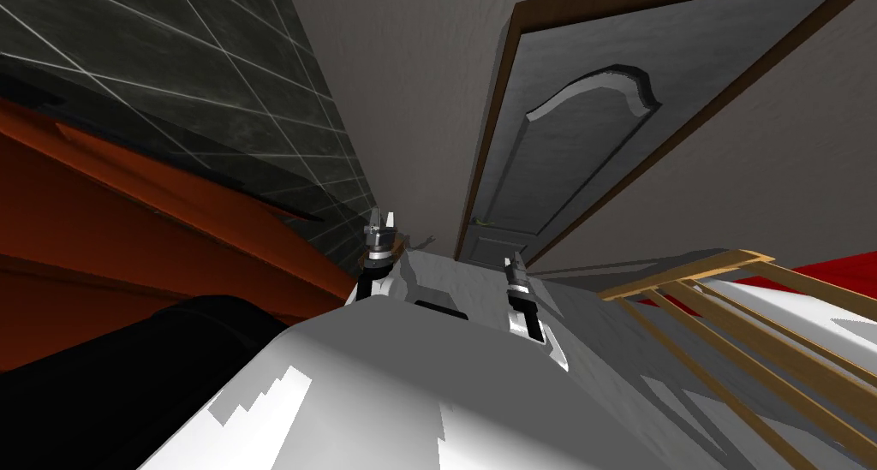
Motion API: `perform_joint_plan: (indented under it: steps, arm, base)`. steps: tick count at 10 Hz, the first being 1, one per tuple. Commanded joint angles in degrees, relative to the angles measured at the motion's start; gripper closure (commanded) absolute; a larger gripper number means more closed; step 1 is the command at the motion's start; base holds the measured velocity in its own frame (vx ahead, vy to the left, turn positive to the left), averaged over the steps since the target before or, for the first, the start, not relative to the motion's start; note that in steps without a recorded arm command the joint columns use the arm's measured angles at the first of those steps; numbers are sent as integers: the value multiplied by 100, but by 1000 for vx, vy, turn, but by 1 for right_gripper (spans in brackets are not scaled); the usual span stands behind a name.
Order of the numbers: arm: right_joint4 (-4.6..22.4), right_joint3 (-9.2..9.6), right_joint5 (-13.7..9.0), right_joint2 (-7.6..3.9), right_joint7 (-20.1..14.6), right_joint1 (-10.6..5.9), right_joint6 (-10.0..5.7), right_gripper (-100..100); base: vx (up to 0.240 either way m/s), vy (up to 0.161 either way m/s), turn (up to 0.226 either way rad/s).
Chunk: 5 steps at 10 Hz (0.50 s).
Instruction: Pull the door open
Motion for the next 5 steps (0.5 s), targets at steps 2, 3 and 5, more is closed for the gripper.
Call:
perform_joint_plan:
  steps: [2,3,5]
  arm:
    - [347,-37,63,-85,-123,-106,-79,-100]
    - [479,-51,88,-114,-166,-148,-108,-100]
    - [865,-91,160,-200,-293,-270,-193,-100]
  base:
    - [108,36,8]
    - [95,31,14]
    - [116,45,12]
